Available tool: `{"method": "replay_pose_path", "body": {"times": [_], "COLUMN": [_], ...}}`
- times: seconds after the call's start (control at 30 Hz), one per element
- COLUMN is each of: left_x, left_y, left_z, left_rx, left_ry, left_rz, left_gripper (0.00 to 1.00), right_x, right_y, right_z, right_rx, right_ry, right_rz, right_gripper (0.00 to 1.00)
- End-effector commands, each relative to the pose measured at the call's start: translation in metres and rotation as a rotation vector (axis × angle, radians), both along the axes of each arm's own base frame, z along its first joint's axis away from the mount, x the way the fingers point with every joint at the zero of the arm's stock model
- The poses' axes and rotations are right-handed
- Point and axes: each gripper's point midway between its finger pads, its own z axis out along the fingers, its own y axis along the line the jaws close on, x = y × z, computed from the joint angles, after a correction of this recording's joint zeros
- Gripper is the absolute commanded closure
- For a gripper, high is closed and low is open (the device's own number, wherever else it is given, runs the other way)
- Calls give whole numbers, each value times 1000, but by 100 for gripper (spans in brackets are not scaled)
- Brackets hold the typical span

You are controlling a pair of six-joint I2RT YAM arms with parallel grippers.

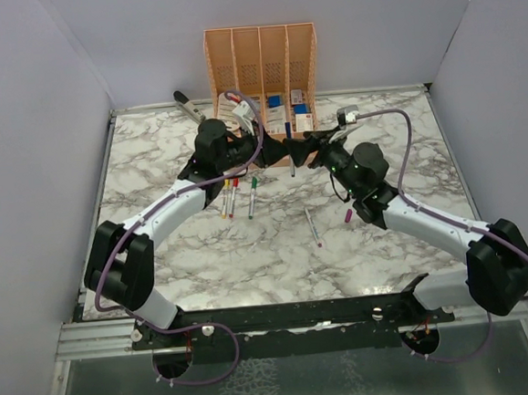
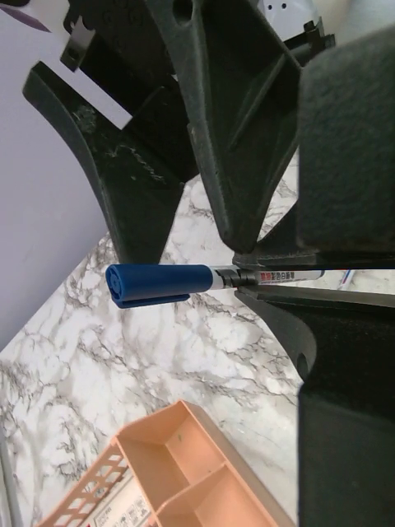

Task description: Insert the pens into the pen caps

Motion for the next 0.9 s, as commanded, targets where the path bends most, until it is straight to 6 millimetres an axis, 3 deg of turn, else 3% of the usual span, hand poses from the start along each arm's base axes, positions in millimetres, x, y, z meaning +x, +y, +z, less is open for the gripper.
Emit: {"method": "replay_pose_path", "body": {"times": [0.0,0.2,0.37,0.43,0.53,0.63,0.87], "left_x": [-4,1,14,21,24,30,30], "left_y": [12,27,43,49,55,56,71], "left_z": [17,-59,-115,-144,-172,-182,-204], "left_rx": [-6,222,431,523,605,649,751], "left_ry": [-82,128,303,384,458,486,538], "left_rz": [29,97,185,218,242,267,336], "left_gripper": [100,100,100,100,100,100,100], "right_x": [-1,-4,-10,-9,-4,-4,-14], "right_y": [12,-3,-25,-38,-66,-85,-108], "right_z": [-1,58,80,77,65,54,27], "right_rx": [-54,-10,0,2,7,-21,-82], "right_ry": [31,-112,-148,-126,-44,2,84], "right_rz": [33,-26,-104,-168,-315,-404,-484], "right_gripper": [26,18,18,19,20,21,21]}}
